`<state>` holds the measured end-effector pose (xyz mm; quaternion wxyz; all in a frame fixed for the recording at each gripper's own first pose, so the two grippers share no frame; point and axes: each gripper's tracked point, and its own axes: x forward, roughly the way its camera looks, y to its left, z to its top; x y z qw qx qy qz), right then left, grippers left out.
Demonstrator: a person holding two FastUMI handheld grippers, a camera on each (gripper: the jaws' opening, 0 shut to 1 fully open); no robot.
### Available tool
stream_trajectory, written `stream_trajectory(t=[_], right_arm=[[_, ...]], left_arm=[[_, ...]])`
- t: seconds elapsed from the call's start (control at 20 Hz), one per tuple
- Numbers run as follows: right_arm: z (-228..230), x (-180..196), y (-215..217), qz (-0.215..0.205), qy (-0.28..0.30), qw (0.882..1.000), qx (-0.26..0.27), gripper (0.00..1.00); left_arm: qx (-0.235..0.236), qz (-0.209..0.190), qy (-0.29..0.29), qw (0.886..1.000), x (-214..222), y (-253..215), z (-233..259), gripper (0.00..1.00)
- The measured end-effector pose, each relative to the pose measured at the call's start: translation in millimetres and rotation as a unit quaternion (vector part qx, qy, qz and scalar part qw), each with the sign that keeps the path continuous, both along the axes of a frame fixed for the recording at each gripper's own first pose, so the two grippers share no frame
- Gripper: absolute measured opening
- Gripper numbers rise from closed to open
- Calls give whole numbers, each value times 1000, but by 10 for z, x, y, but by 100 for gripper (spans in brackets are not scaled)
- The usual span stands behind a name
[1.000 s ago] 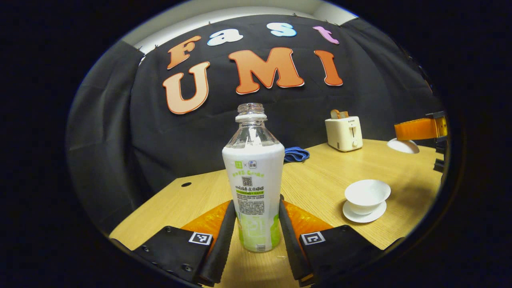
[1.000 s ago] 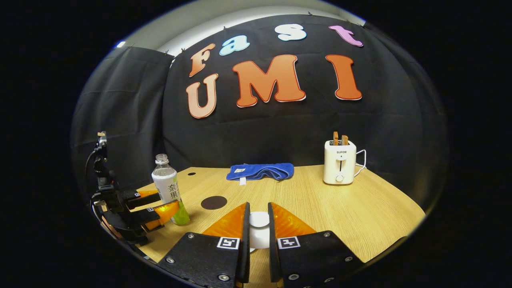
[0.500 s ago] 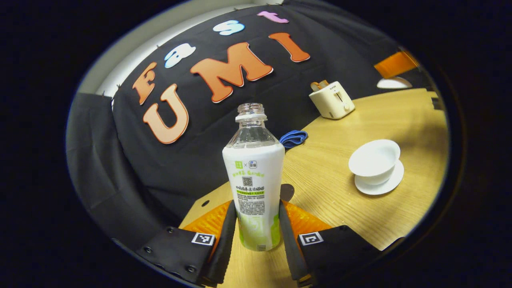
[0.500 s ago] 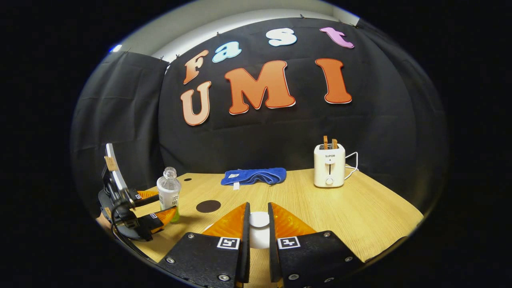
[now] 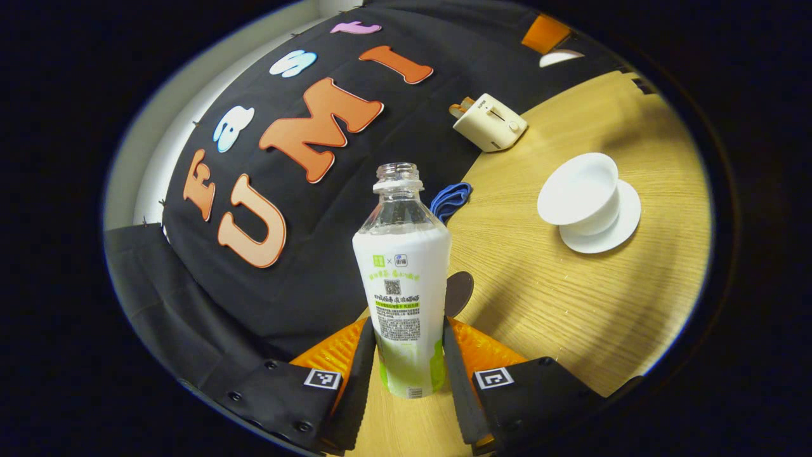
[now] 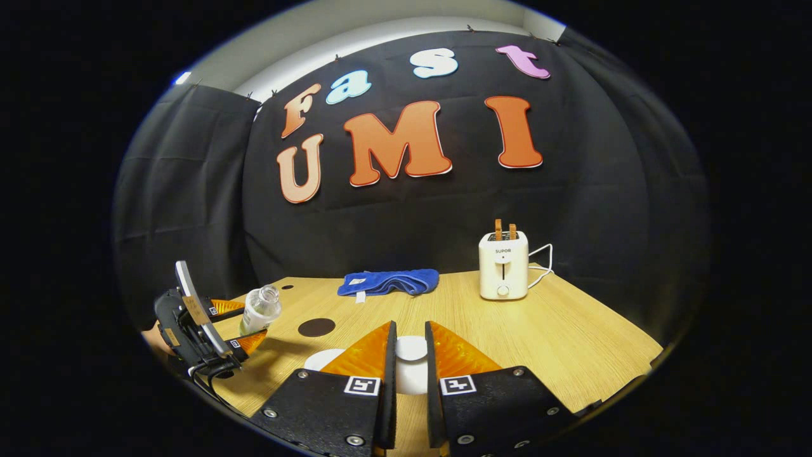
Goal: Open the teacup lid with one hand, grasp the water bottle and pour water into the teacup with the other hand; after pouring, place the water bottle on the coaster and then close the teacup lid.
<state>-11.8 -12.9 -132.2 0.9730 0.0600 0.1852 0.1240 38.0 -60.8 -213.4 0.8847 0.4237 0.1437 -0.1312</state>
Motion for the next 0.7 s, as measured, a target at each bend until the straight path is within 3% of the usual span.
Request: stream_trajectory(t=[0.7], right_arm=[[84, 2, -312, -21, -8, 1000, -1, 20]], left_arm=[[132, -57, -23, 989, -74, -148, -12, 60]])
